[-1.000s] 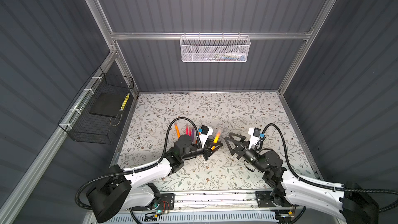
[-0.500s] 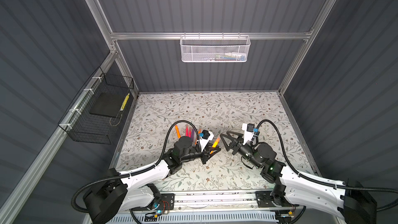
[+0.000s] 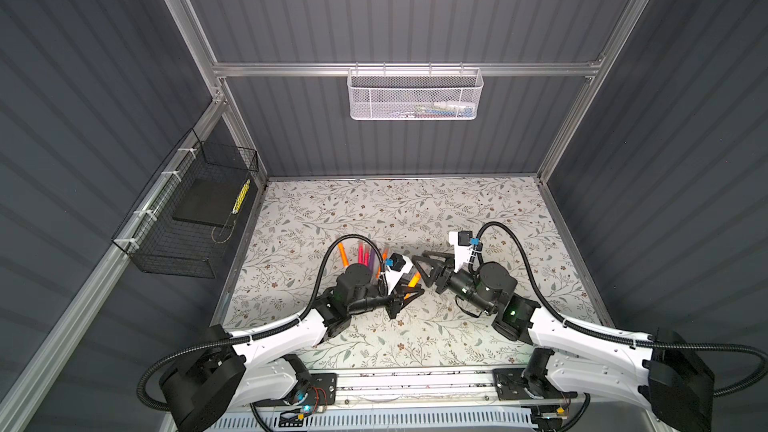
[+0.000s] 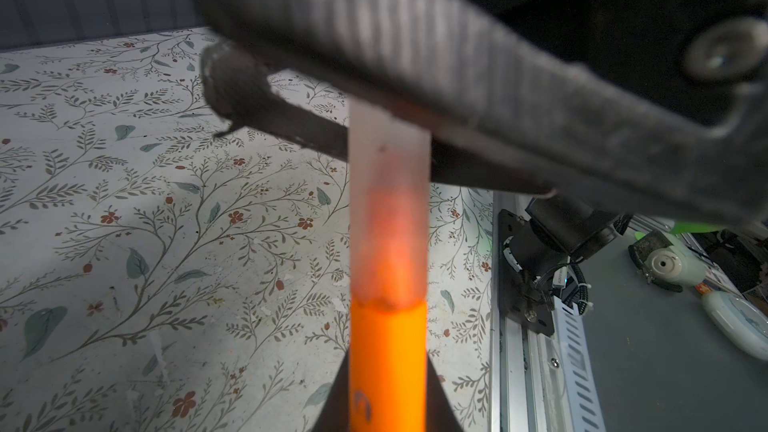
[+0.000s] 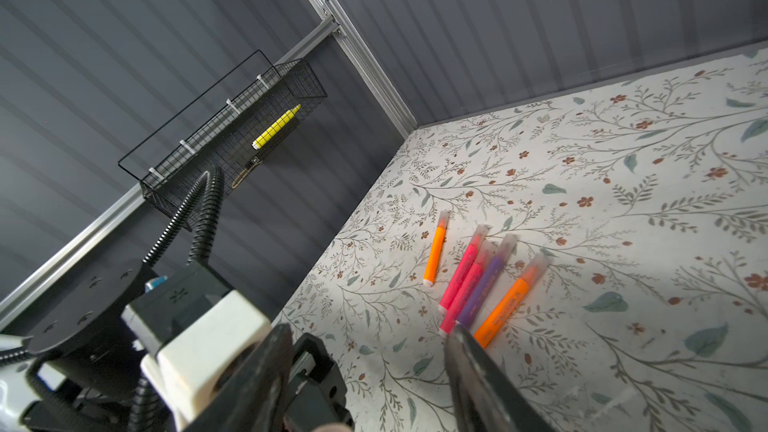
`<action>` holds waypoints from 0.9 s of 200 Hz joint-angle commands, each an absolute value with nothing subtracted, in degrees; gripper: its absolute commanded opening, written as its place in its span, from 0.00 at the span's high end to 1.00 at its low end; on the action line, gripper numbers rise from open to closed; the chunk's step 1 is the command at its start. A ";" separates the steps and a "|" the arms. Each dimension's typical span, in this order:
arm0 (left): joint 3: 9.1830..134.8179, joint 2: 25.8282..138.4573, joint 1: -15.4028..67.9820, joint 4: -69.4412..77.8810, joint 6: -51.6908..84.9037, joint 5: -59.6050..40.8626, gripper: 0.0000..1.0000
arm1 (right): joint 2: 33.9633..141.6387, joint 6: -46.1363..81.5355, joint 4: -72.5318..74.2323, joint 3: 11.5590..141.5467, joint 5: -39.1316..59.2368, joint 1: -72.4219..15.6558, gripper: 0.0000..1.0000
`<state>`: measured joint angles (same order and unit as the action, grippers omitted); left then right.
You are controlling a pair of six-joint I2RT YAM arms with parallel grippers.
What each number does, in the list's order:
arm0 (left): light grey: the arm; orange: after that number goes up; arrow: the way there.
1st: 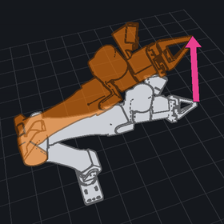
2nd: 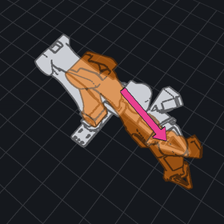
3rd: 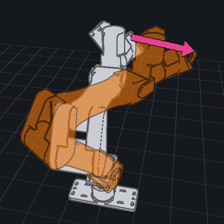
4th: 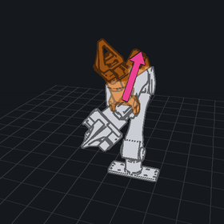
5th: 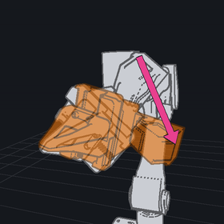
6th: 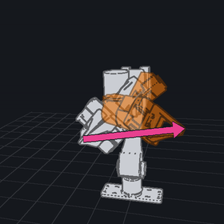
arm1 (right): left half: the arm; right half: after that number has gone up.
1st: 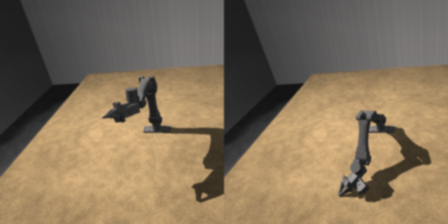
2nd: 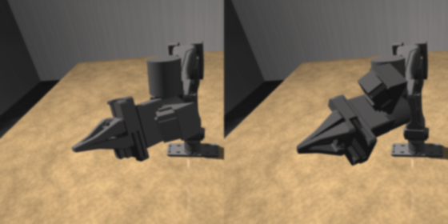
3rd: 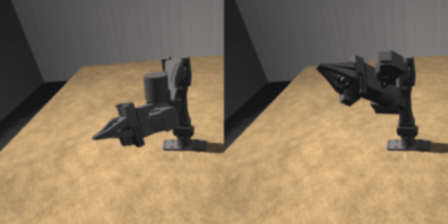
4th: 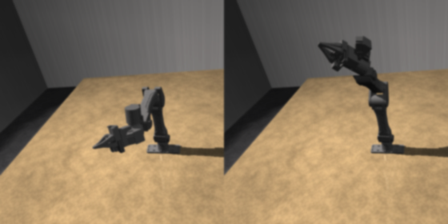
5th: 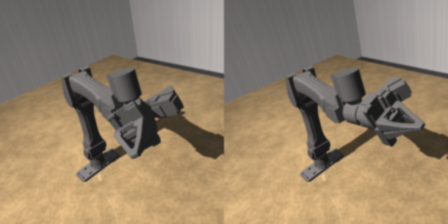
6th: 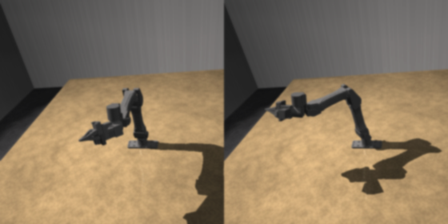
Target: Insert the pens into the pen caps
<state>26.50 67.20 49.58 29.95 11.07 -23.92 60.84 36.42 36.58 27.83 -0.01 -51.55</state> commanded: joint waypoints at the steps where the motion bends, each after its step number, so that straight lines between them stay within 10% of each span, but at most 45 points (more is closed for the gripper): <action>1: 26.08 65.49 49.98 28.86 9.93 -21.28 1.00 | 61.08 36.21 36.31 29.09 1.66 -51.59 0.48; 180: 35.87 66.33 46.59 23.13 11.63 -8.63 1.00 | 65.82 36.77 38.42 26.90 6.19 -53.32 1.00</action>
